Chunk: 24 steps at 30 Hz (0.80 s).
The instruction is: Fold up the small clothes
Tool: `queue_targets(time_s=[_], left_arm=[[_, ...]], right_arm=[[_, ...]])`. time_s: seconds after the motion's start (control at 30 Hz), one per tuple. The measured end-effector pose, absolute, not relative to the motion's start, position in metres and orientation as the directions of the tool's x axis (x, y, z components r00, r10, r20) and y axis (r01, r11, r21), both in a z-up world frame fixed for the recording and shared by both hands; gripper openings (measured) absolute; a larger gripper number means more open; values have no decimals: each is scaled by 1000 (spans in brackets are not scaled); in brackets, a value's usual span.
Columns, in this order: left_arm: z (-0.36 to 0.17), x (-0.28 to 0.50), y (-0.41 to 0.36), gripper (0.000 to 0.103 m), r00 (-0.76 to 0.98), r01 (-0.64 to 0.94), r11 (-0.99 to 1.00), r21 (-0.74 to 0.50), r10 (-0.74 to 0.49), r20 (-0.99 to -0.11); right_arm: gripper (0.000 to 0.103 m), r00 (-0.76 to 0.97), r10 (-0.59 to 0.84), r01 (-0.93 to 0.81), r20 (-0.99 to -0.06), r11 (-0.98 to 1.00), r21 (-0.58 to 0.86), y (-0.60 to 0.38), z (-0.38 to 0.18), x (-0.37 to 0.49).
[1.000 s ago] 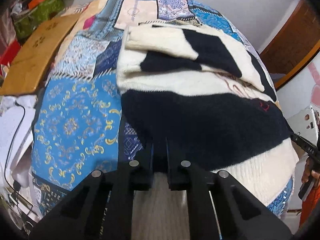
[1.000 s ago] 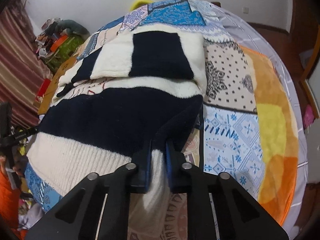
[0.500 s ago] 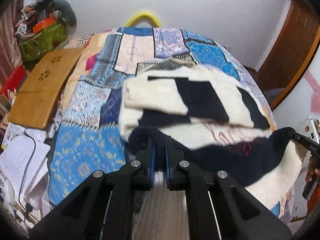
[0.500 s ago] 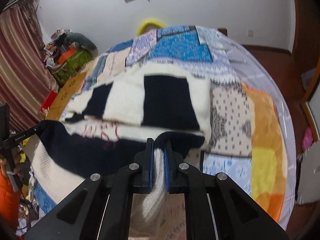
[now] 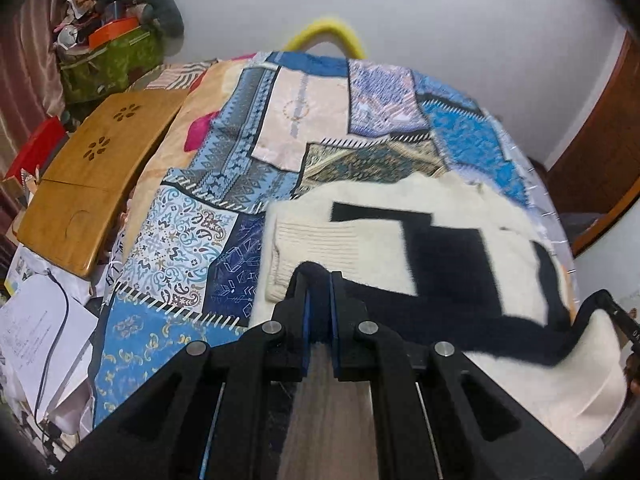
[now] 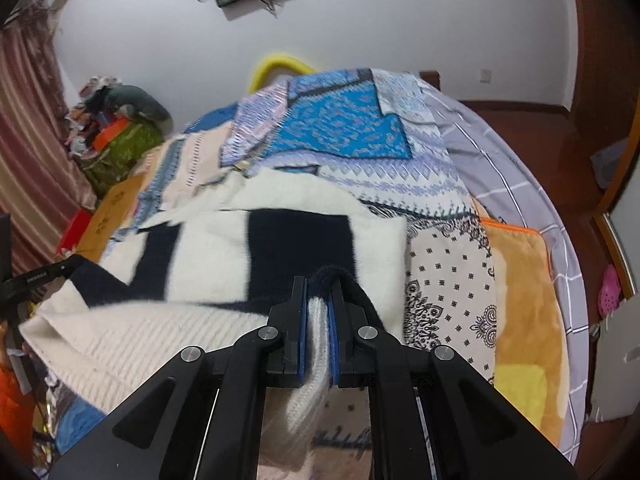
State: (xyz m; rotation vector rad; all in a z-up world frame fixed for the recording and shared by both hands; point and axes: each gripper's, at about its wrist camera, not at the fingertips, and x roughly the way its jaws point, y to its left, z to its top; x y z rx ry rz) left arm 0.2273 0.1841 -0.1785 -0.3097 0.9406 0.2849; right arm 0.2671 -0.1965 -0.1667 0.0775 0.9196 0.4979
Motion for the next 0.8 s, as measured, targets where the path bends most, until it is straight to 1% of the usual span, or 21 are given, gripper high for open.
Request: queue_targets(time_s=[0.1,0.23,0.37,0.4,0.47,0.5,0.53,0.57,0.6,0.63,0.67,0.7,0.8], left_arm=[[-195,234,186,7,525,-382,918,-107,120,-842],[-214,237,192,8,489,-394,911,-117,101,-866],[-216,236,192,12,481,-379,920,-101,103,-870],[-214,235,191,14,480,-376,922,-94,107,-871],[-211,233,189,27,468,-368,927,-68,122,-875],[-209,232,188,30,467,-365,929,-56,131,-874],[-207,230,188,38,467,-363,931,-41,143,-873],[-204,229,187,47,465,-361,932,-21,160,-871],[-202,226,186,50,466,-357,934,-2,176,-867],[-199,223,184,56,470,-353,936,15,192,-861],[-196,222,184,58,473,-352,936,26,202,-858],[-194,219,183,58,474,-350,936,34,208,-855],[-188,212,182,66,475,-338,941,29,197,-858]], right_arm=[[8,480,410,-356,-776,899,255,-196,-186,278],[8,435,405,-318,-804,905,283,-202,-208,286],[9,419,407,-315,-812,903,290,-204,-209,284],[9,421,404,-320,-812,904,283,-203,-207,283],[10,423,396,-337,-815,904,264,-202,-199,279],[11,420,393,-344,-818,903,257,-202,-196,278],[13,419,389,-348,-820,903,251,-202,-195,278],[17,419,386,-353,-822,903,245,-202,-191,276],[26,417,385,-357,-823,902,242,-203,-187,275],[32,419,386,-359,-822,902,240,-205,-184,273],[43,429,391,-361,-814,900,243,-207,-180,270],[49,452,402,-365,-796,898,246,-210,-173,264],[50,477,409,-377,-778,895,239,-212,-161,253]])
